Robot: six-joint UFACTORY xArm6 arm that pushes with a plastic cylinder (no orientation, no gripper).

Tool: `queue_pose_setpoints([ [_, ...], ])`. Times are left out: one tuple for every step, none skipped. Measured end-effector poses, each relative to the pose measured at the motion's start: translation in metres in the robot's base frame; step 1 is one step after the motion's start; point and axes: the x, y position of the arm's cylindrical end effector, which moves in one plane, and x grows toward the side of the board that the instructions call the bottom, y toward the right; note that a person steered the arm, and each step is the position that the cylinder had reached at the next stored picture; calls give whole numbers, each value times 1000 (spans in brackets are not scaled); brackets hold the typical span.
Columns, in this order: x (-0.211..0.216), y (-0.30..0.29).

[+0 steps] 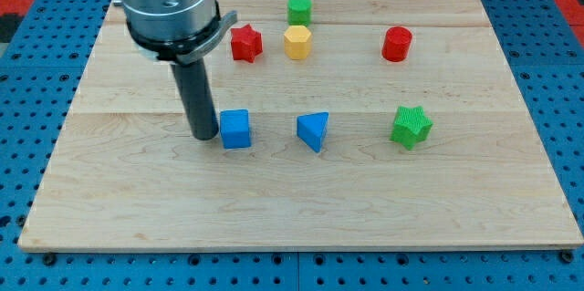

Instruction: Slide blue cube left a bit

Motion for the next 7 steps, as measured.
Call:
queue_pose_setpoints([
  [41, -23],
  [65, 31],
  [52, 90],
  [33, 116],
  [17, 86],
  [10, 73],
  [9, 71],
])
